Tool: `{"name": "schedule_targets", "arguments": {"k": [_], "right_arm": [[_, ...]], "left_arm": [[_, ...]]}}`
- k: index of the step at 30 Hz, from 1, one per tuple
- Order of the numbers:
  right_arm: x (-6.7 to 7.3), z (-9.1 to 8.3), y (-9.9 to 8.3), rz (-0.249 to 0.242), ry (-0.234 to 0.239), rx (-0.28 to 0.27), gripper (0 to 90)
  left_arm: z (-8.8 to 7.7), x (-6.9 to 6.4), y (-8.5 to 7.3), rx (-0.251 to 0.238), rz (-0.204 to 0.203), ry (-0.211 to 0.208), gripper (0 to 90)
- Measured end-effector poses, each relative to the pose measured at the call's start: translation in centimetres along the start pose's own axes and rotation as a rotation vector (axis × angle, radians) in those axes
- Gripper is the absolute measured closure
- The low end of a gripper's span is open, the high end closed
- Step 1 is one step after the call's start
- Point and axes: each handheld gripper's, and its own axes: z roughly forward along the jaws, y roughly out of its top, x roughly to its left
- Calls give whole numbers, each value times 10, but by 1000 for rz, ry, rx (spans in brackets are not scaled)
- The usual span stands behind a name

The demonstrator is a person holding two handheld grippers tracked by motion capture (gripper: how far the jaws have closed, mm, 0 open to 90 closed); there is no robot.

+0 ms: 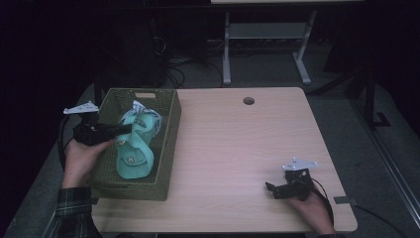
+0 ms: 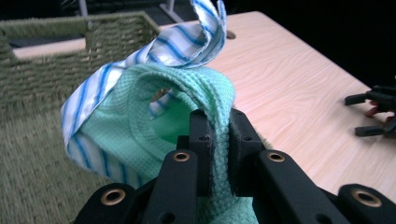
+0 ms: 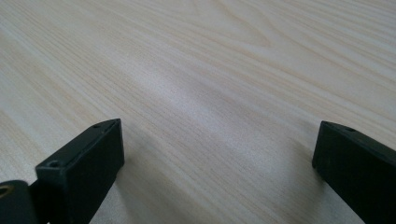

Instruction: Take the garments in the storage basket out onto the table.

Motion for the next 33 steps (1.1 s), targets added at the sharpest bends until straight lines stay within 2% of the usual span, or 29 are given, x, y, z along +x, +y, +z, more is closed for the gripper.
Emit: {"name": "schedule_targets", "arguments": {"k": [10, 18, 20, 29, 33], "right_arm": [[0, 0, 0, 2, -1, -2, 19], [0, 0, 0, 2, 0, -1, 19], [0, 0, 0, 2, 0, -1, 19], [0, 0, 0, 2, 0, -1, 19], [0, 0, 0, 2, 0, -2, 19]], "left_arm": [[-7, -17, 21, -41, 53, -33, 816], [-10, -29, 41, -65, 79, -49, 817], [-10, -32, 45, -79, 77, -70, 817], [-9, -49, 67, -90, 115, -88, 816], [-9, -55, 77, -100, 120, -113, 816]]}}
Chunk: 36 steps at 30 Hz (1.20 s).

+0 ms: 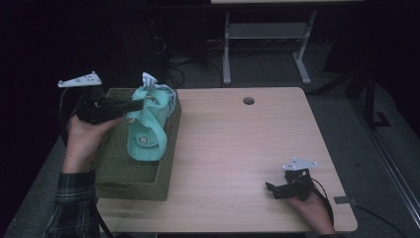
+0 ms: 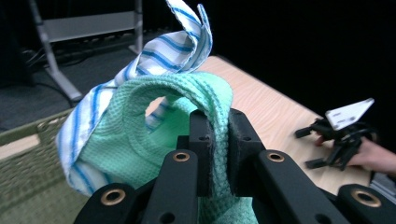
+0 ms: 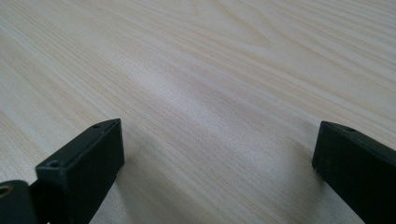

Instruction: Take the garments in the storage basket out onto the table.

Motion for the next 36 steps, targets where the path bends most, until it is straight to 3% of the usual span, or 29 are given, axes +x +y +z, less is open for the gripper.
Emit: {"name": "schedule_targets", "arguments": {"k": [8, 18, 36], "right_arm": [[0, 0, 0, 0, 0, 0, 19], [0, 0, 0, 0, 0, 0, 19], [0, 0, 0, 2, 0, 1, 19]], "left_arm": [[8, -14, 15, -1, 36, -24, 816], [33, -30, 24, -7, 65, -74, 816], [82, -57, 19, -9, 88, -167, 816]]}}
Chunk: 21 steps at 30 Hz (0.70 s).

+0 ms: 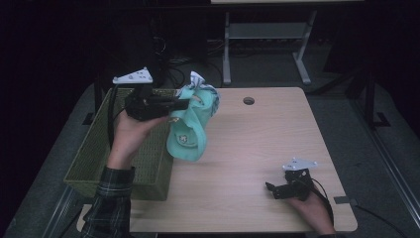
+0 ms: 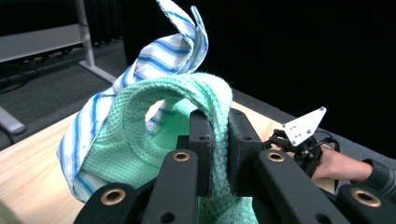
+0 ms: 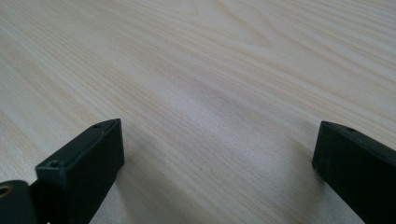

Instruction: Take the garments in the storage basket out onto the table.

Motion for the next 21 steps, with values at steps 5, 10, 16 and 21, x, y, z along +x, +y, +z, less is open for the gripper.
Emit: {"name": "schedule_targets", "arguments": {"k": [5, 10, 16, 21], "right_arm": [[0, 0, 0, 0, 0, 0, 19], [0, 0, 0, -1, 0, 1, 19], [0, 0, 0, -1, 0, 1, 19], [0, 0, 0, -1, 0, 1, 19]], "left_arm": [[13, -5, -3, 1, 5, -17, 816], [25, -11, -6, 7, 11, -28, 816], [41, -14, -14, 24, 11, -46, 816], [52, -18, -22, 28, 9, -59, 816]]}}
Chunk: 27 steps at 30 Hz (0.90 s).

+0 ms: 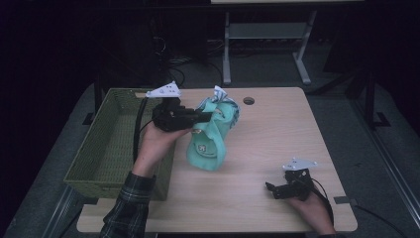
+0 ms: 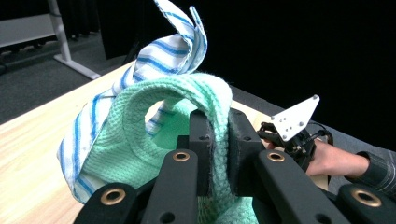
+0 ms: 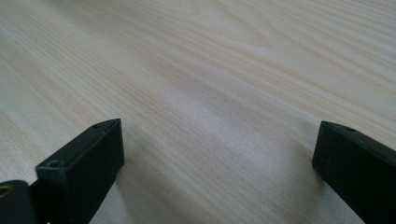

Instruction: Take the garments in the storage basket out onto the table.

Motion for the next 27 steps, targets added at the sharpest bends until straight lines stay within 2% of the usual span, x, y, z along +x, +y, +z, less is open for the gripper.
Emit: {"name": "schedule_targets", "arguments": {"k": [11, 16, 20, 27], "right_arm": [[0, 0, 0, -1, 0, -2, 19], [0, 0, 0, -3, -1, -1, 19], [0, 0, 0, -4, -1, -2, 19], [0, 0, 0, -4, -1, -1, 19]], "left_arm": [[20, -3, -16, 5, -11, -21, 816], [29, -6, -18, -3, 0, -10, 816], [39, -7, -22, -19, -8, 2, 815], [60, -11, -31, 9, 2, 4, 814]]}}
